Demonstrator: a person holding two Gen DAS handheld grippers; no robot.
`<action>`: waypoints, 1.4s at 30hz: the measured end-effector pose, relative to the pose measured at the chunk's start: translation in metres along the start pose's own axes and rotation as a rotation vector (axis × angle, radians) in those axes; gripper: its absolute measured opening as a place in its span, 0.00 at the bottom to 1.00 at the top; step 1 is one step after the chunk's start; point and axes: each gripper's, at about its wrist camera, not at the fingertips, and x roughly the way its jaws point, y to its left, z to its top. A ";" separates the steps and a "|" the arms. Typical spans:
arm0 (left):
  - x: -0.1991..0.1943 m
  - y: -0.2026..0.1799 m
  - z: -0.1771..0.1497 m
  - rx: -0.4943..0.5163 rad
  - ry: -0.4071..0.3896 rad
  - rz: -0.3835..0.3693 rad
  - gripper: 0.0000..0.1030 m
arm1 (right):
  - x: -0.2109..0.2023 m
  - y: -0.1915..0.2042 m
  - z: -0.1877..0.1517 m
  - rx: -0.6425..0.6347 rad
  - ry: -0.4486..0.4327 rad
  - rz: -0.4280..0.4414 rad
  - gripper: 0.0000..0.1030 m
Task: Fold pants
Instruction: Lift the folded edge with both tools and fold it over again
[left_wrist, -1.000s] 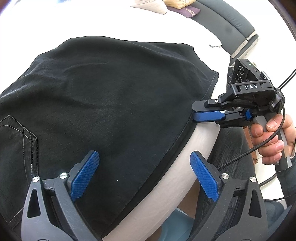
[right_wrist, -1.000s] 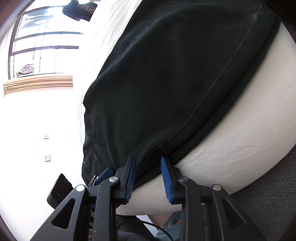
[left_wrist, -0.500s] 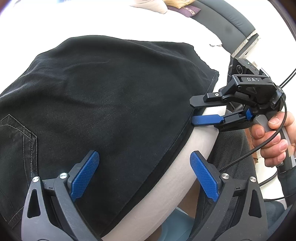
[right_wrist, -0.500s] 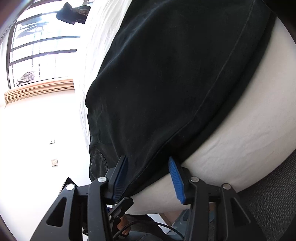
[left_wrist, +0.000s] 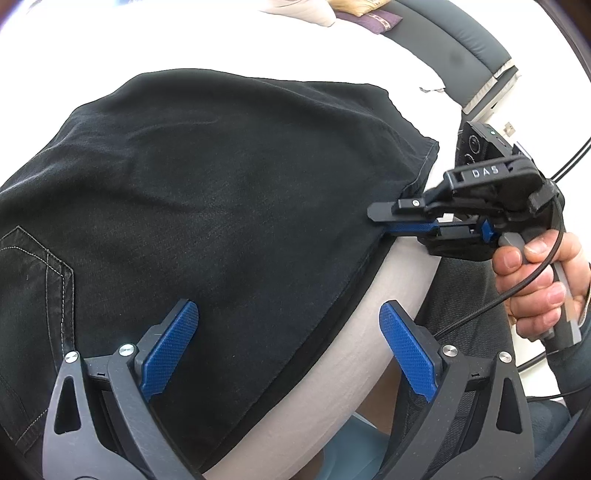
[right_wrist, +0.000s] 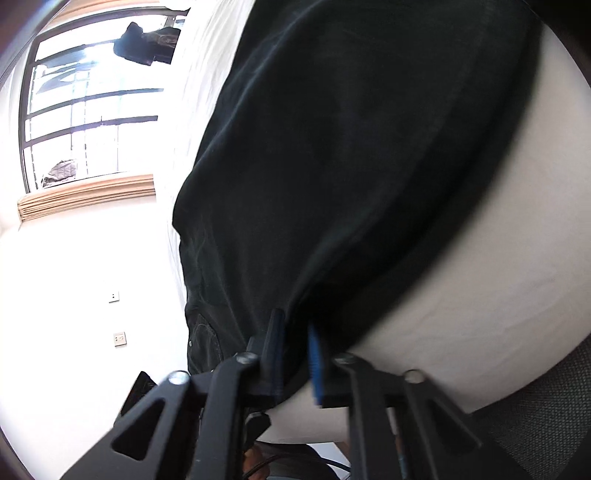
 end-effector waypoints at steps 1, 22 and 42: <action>0.000 0.000 0.000 0.000 0.001 0.001 0.97 | -0.001 0.000 -0.001 -0.006 -0.006 -0.005 0.06; 0.013 -0.013 -0.004 0.097 0.046 0.058 0.97 | -0.026 -0.020 0.000 0.028 -0.014 -0.051 0.10; -0.034 -0.002 0.001 0.039 -0.058 0.003 0.97 | -0.052 0.022 0.028 -0.200 -0.090 -0.329 0.08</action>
